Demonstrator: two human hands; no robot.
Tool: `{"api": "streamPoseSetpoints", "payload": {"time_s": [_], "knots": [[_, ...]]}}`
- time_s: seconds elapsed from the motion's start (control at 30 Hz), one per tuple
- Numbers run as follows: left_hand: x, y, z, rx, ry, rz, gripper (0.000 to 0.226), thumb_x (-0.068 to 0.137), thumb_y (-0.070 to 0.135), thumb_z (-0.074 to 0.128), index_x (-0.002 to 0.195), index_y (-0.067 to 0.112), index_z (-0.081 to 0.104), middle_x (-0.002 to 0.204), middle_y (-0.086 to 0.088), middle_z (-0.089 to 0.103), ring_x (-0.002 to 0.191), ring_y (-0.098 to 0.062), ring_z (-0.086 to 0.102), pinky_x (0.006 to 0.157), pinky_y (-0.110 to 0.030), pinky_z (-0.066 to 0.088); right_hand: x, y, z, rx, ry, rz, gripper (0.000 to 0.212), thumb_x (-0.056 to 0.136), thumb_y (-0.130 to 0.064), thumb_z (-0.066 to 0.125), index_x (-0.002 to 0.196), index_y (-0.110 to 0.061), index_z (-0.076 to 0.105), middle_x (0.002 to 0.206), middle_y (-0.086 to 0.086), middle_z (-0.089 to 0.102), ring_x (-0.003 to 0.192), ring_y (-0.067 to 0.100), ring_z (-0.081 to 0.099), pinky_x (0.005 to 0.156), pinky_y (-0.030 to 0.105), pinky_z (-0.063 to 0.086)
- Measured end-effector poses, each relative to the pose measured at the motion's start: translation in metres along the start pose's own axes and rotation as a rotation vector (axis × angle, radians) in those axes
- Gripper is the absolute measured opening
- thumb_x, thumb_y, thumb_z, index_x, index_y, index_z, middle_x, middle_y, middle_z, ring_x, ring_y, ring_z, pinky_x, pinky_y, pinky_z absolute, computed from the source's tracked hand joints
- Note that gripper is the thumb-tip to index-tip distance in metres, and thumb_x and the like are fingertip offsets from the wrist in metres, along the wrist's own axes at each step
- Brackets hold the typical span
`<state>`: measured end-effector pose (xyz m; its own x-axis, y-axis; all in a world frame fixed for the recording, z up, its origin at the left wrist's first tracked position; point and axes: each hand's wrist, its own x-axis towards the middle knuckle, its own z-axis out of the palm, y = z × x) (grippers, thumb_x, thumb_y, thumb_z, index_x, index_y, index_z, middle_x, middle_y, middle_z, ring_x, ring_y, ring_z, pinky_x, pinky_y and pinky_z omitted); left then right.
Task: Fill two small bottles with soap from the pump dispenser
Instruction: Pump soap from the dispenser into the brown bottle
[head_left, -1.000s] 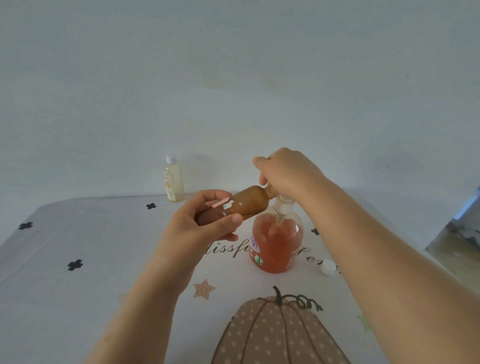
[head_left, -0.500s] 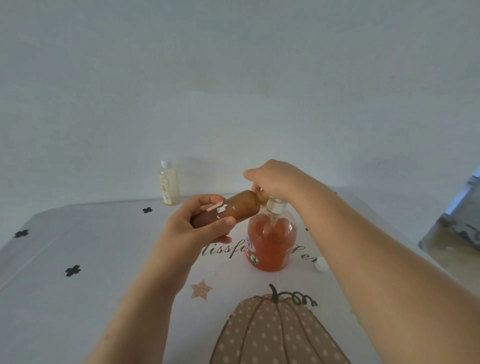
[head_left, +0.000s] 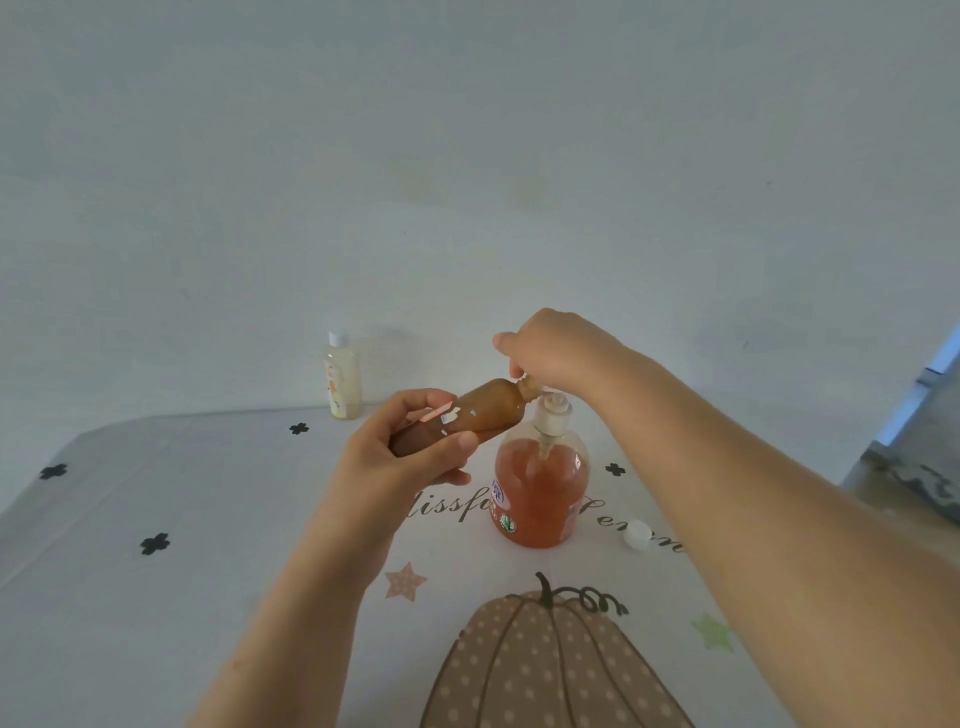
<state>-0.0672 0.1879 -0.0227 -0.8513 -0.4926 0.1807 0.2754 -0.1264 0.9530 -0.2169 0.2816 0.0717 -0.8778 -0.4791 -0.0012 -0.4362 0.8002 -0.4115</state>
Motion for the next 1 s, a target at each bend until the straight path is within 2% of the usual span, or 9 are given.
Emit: {"api": "streamPoseSetpoints", "payload": {"time_s": [0.17,0.27,0.37,0.5,0.63,0.77,0.87,1.0], "knots": [[0.000,0.000,-0.002,-0.014,0.002,-0.008,0.044,0.063,0.009,0.087,0.103,0.014,0.070,0.081,-0.003,0.069,0.071,-0.023,0.066,0.070,-0.032,0.059,0.004,-0.002,0.004,0.022,-0.030,0.023,0.041,0.101,-0.031,0.041,0.107,-0.008,0.074,0.088,0.008,0.071,0.074,0.024,0.060,0.071,0.031,0.044],[0.001,-0.003,-0.002,-0.025,0.000,-0.022,0.040,0.065,0.009,0.086,0.101,0.016,0.071,0.084,-0.005,0.069,0.072,-0.024,0.065,0.069,-0.032,0.058,0.003,-0.002,0.003,0.038,-0.050,0.024,0.040,0.102,-0.027,0.041,0.109,-0.006,0.074,0.083,0.007,0.070,0.071,0.023,0.057,0.069,0.031,0.042],[0.002,-0.002,-0.004,-0.019,-0.001,-0.037,0.040,0.062,0.012,0.081,0.101,0.016,0.071,0.084,-0.004,0.069,0.072,-0.023,0.065,0.068,-0.031,0.057,0.003,0.000,0.003,0.024,-0.068,-0.009,0.039,0.104,-0.025,0.040,0.113,-0.005,0.073,0.093,0.008,0.072,0.077,0.025,0.058,0.076,0.033,0.045],[0.003,-0.003,-0.008,0.025,-0.013,-0.032,0.038,0.063,0.014,0.081,0.099,0.018,0.072,0.081,0.000,0.070,0.070,-0.023,0.067,0.072,-0.034,0.059,0.002,0.009,0.009,0.011,-0.046,-0.101,0.042,0.109,-0.028,0.035,0.118,-0.004,0.068,0.094,0.008,0.059,0.085,0.025,0.054,0.078,0.033,0.046],[0.005,-0.006,-0.009,0.032,-0.017,-0.031,0.038,0.063,0.012,0.080,0.100,0.016,0.072,0.079,0.000,0.070,0.070,-0.022,0.067,0.071,-0.033,0.059,0.006,0.015,0.015,0.051,-0.049,-0.105,0.044,0.108,-0.030,0.035,0.115,-0.005,0.072,0.094,0.008,0.063,0.086,0.025,0.057,0.087,0.036,0.053],[0.006,-0.007,-0.010,0.028,-0.020,-0.036,0.038,0.062,0.013,0.081,0.099,0.017,0.072,0.080,-0.001,0.070,0.070,-0.023,0.067,0.072,-0.034,0.058,0.006,0.014,0.017,0.100,-0.040,-0.077,0.043,0.107,-0.031,0.038,0.110,-0.007,0.073,0.097,0.008,0.068,0.087,0.026,0.061,0.087,0.036,0.052],[0.006,-0.007,-0.009,0.023,-0.026,-0.037,0.040,0.062,0.013,0.080,0.101,0.014,0.071,0.080,-0.001,0.070,0.070,-0.022,0.067,0.072,-0.033,0.058,0.006,0.012,0.016,0.132,-0.044,-0.008,0.037,0.103,-0.028,0.042,0.104,-0.009,0.073,0.102,0.007,0.073,0.095,0.027,0.067,0.090,0.037,0.051],[0.003,-0.005,-0.006,-0.009,-0.028,-0.028,0.043,0.064,0.010,0.079,0.106,0.010,0.068,0.079,-0.001,0.070,0.071,-0.020,0.066,0.068,-0.030,0.057,0.004,0.009,0.015,0.104,-0.045,0.000,0.031,0.102,-0.021,0.043,0.110,-0.008,0.070,0.108,0.010,0.071,0.099,0.028,0.066,0.090,0.037,0.051]]}}
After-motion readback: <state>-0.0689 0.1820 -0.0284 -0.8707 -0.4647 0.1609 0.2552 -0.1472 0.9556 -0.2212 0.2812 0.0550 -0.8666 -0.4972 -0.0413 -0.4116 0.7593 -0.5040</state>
